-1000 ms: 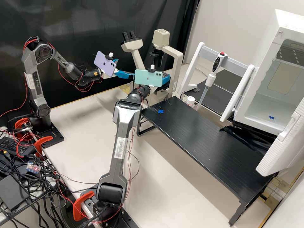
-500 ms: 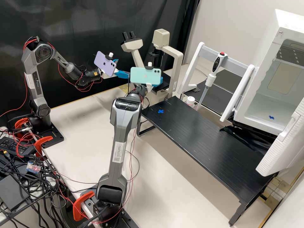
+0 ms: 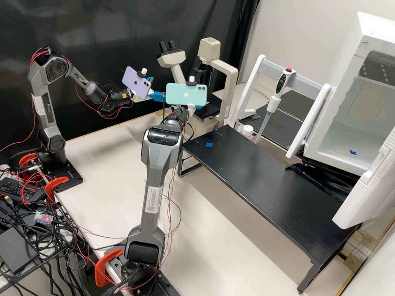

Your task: Move the petri dish to the bench

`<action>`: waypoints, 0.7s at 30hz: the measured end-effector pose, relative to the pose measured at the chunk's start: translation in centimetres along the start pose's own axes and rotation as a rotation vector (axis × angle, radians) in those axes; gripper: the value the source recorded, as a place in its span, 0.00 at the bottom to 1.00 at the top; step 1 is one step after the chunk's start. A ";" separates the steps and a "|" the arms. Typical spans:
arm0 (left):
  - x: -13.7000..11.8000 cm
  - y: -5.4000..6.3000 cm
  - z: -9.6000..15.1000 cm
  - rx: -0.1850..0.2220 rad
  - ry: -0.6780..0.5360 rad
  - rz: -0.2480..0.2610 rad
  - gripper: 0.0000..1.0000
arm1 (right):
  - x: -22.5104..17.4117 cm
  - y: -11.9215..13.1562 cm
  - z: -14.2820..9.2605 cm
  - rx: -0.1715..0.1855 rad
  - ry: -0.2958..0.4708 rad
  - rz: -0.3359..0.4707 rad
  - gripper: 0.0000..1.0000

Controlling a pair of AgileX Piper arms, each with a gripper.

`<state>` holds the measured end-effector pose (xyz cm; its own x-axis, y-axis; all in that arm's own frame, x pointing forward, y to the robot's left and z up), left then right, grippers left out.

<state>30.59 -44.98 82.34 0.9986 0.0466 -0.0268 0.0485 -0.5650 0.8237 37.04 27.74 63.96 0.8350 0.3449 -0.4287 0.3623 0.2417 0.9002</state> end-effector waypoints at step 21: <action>0.0 0.0 0.0 0.000 0.000 0.000 1.00 | -4.0 1.3 2.5 -0.042 -0.046 0.049 0.00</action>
<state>30.59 -44.98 82.34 0.9986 0.0466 -0.0268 0.0485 -0.5650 0.8237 35.25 24.45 67.04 0.8699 0.3151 -0.3795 0.3036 0.2641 0.9154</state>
